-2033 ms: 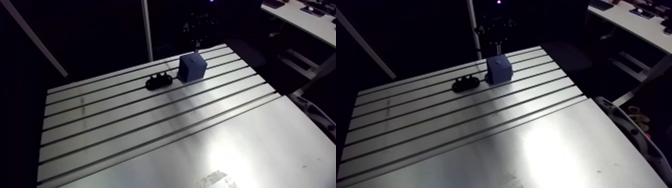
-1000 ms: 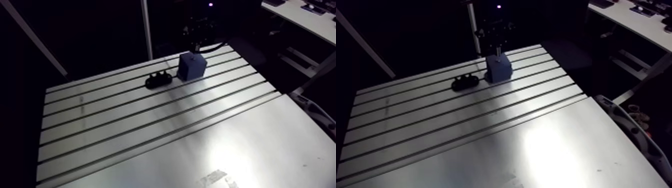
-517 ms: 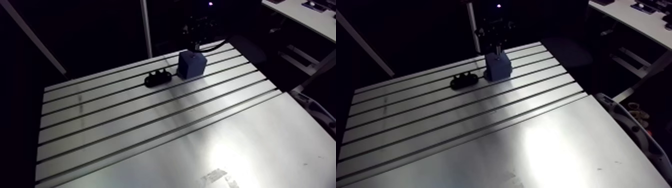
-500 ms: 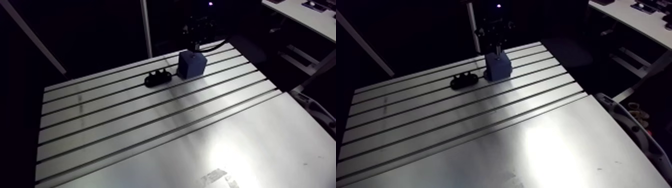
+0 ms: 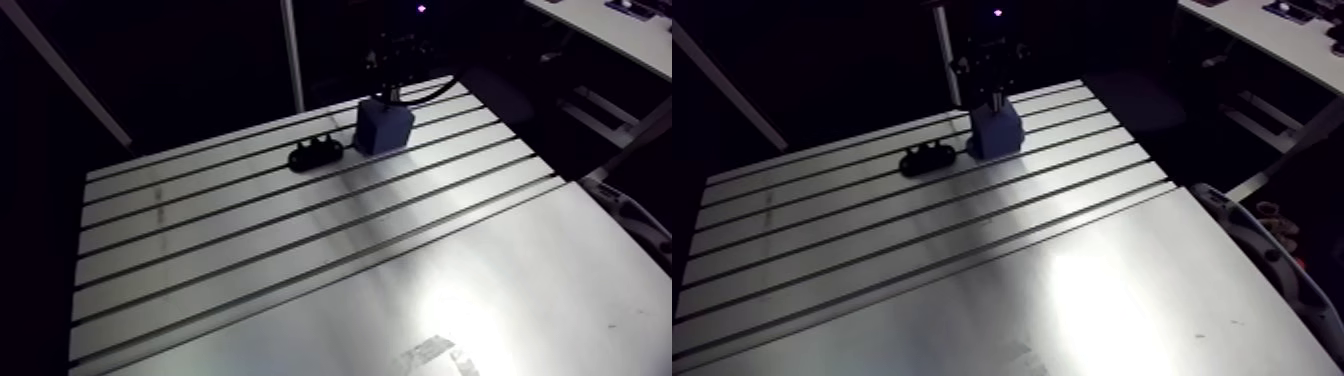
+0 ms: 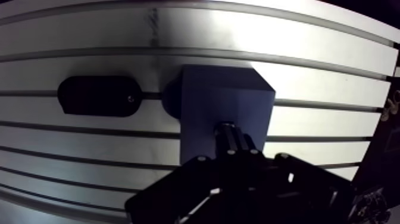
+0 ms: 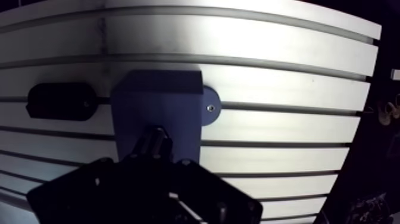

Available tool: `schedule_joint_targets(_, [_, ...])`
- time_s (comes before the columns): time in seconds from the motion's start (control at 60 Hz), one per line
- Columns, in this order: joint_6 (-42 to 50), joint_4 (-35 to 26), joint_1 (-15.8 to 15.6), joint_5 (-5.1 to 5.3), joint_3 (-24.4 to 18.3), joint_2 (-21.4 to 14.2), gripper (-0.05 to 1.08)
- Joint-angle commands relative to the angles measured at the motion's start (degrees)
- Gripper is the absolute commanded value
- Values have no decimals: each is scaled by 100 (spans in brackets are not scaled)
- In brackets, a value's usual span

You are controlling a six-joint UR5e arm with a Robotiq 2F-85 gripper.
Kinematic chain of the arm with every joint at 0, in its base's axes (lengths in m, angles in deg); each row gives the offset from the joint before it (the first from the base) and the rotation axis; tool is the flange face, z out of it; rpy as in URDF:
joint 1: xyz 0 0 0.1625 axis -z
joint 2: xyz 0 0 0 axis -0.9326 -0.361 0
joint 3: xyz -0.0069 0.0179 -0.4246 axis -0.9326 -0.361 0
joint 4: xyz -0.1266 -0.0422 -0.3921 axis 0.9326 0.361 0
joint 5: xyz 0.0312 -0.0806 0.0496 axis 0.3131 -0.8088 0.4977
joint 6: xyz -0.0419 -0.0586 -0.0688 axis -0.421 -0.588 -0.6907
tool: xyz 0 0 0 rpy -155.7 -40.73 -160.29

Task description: Pick up the M10 bolt and insert it into the hex recess until seated.

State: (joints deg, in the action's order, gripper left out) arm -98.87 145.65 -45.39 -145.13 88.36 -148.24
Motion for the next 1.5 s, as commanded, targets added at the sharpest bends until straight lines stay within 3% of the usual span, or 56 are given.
schedule_joint_targets(0.017, [-4, 4, -6, 10, 2, 16, 107])
schedule_joint_targets(1.5, [-4, 6, -15, 3, 29, 24, 107])
